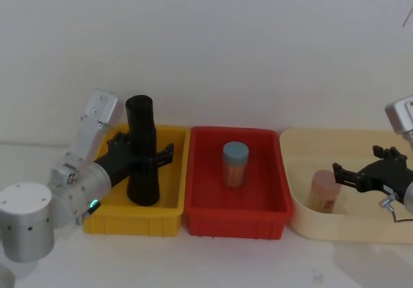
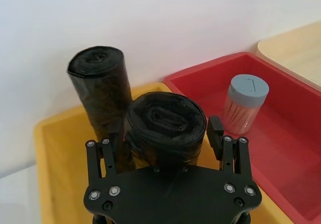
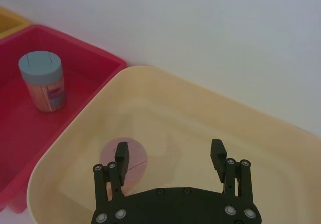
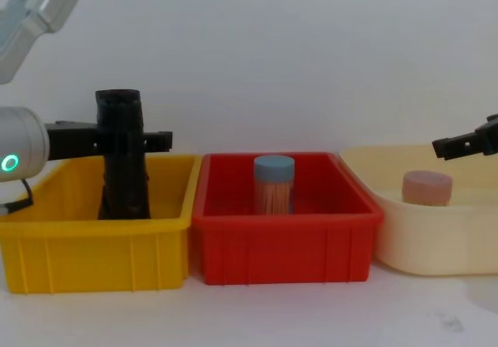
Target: Pick up the garbage bag with the one hand and transfer it to the other hand.
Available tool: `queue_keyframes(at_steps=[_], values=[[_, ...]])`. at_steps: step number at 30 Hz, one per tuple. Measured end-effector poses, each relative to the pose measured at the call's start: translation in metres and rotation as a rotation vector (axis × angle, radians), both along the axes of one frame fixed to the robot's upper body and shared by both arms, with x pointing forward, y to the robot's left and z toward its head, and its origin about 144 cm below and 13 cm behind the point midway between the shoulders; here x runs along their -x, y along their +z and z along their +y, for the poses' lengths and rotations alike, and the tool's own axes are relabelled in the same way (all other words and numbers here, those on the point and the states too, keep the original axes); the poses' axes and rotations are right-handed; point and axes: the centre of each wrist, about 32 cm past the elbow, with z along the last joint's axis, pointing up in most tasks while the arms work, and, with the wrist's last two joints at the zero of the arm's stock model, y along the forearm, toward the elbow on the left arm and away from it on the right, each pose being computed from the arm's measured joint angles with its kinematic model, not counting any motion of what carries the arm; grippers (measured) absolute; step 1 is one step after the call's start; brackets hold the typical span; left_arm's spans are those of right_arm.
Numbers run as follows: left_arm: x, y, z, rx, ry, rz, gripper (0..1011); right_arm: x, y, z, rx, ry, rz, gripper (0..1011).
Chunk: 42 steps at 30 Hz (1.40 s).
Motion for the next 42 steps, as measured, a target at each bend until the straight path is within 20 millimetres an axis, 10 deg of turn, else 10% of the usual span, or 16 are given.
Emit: queue_keyframes(at_steps=[21, 42], values=[[-0.022, 0.004, -0.005, 0.006, -0.047, 0.056, 534, 0.000, 0.000, 0.000, 0.000, 0.000, 0.000, 1001], [-0.024, 0.029, -0.006, 0.042, -0.058, -0.006, 399, 0.000, 0.000, 0.000, 0.000, 0.000, 0.000, 1001]])
